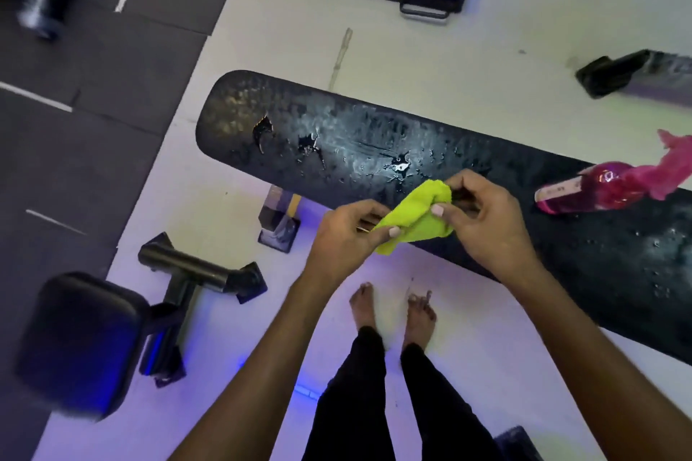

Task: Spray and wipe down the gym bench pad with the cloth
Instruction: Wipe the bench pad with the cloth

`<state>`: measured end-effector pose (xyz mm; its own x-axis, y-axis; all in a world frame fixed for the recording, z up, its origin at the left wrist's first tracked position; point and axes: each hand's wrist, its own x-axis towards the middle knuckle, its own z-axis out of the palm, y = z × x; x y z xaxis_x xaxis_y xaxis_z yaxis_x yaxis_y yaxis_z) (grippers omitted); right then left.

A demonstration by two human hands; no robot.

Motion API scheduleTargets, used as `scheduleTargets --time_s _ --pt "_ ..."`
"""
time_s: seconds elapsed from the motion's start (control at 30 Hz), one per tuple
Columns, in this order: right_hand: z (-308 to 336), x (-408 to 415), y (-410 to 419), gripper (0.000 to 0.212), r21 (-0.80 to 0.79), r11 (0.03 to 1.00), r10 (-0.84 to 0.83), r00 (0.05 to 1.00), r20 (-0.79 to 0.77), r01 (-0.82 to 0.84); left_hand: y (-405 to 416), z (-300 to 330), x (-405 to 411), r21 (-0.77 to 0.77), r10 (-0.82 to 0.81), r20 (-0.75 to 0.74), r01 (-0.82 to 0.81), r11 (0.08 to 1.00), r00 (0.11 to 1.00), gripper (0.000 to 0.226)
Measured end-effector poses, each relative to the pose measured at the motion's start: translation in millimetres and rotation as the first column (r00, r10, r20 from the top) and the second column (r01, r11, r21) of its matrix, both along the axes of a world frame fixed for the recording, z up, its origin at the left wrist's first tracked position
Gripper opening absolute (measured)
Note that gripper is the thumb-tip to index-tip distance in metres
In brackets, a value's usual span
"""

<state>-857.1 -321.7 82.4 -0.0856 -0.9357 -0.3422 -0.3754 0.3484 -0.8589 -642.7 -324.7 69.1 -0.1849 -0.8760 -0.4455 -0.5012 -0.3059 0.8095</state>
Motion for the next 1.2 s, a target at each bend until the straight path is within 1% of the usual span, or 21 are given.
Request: scheduleTargets --time_s 0.07,0.1,0.13,0.2,0.27,0.3,0.37,0.43,0.47,0.53,0.63,0.7,0.8,0.9,1.0,1.07,1.13,1.17,1.2 --pt "4 18 -21 0.025 0.01 0.995 0.1 0.995 0.02 -0.1 -7 0 22 0.04 0.02 0.015 -0.021 0.999 1.0 0.016" --pt "6 27 -32 0.024 0.024 0.987 0.159 0.987 0.027 -0.159 -13 1 31 0.025 0.043 0.025 -0.043 0.999 0.999 0.018" --pt "9 36 -42 0.022 0.04 0.974 0.223 0.975 0.023 -0.224 -20 2 38 -0.009 0.073 0.032 -0.073 0.997 0.997 0.023" --pt "14 54 -63 0.02 0.059 0.937 0.345 0.939 -0.018 -0.343 -38 5 51 -0.083 0.099 -0.003 -0.099 0.992 0.995 0.044" --pt "21 70 -83 0.021 0.067 0.9 0.434 0.899 -0.062 -0.43 -60 6 63 -0.134 0.018 -0.054 -0.025 0.991 0.998 0.062" --pt "24 77 -94 0.021 0.072 0.881 0.472 0.878 -0.081 -0.467 -73 5 68 -0.154 -0.038 -0.044 0.03 0.988 0.998 0.064" --pt "28 90 -116 0.02 0.086 0.842 0.54 0.831 -0.13 -0.533 -96 0 82 -0.19 -0.114 0.084 0.128 0.973 0.99 0.053" --pt "30 102 -138 0.02 0.114 0.81 0.587 0.794 -0.156 -0.576 -113 -5 102 -0.241 -0.1 0.181 0.143 0.96 0.978 0.038" --pt "30 107 -148 0.022 0.132 0.796 0.606 0.778 -0.166 -0.591 -118 -7 115 -0.256 -0.078 0.195 0.127 0.958 0.978 0.034" --pt "26 119 -168 0.028 0.17 0.766 0.643 0.734 -0.22 -0.62 -124 -11 143 -0.224 -0.04 0.195 0.084 0.971 0.98 0.027" --pt "13 147 -194 0.023 0.237 0.714 0.695 0.626 -0.354 -0.659 -131 -15 182 -0.152 -0.007 0.17 0.033 0.988 0.985 0.016" --pt "2 169 -213 0.015 0.241 0.699 0.699 0.574 -0.427 -0.673 -137 -16 203 -0.159 0.026 0.179 0.003 0.987 0.984 0.014" --pt "-11 203 -244 0.014 0.173 0.709 0.656 0.549 -0.518 -0.684 -152 -19 234 -0.216 0.103 0.208 -0.057 0.975 0.973 0.015" --pt "-17 236 -280 0.018 0.031 0.734 0.563 0.581 -0.587 -0.679 -174 -17 262 -0.309 0.216 0.232 -0.139 0.941 0.948 0.016" --pt "-19 262 -310 0.019 -0.148 0.746 0.428 0.638 -0.64 -0.649 -192 -13 277 -0.456 0.374 0.176 -0.261 0.851 0.911 0.021" --pt "-26 271 -322 0.02 -0.215 0.74 0.369 0.651 -0.663 -0.638 -197 -17 279 -0.527 0.458 0.167 -0.313 0.79 0.873 0.023" --pt "-43 275 -323 0.021 -0.211 0.749 0.345 0.641 -0.686 -0.628 -196 -31 273 -0.556 0.481 0.197 -0.307 0.773 0.855 0.023" --pt "-56 274 -320 0.022 -0.185 0.759 0.35 0.631 -0.692 -0.624 -193 -41 268 -0.544 0.469 0.231 -0.286 0.789 0.853 0.024" --pt "-70 273 -315 0.024 -0.142 0.769 0.373 0.618 -0.692 -0.623 -189 -53 263 -0.498 0.427 0.293 -0.245 0.832 0.856 0.026"
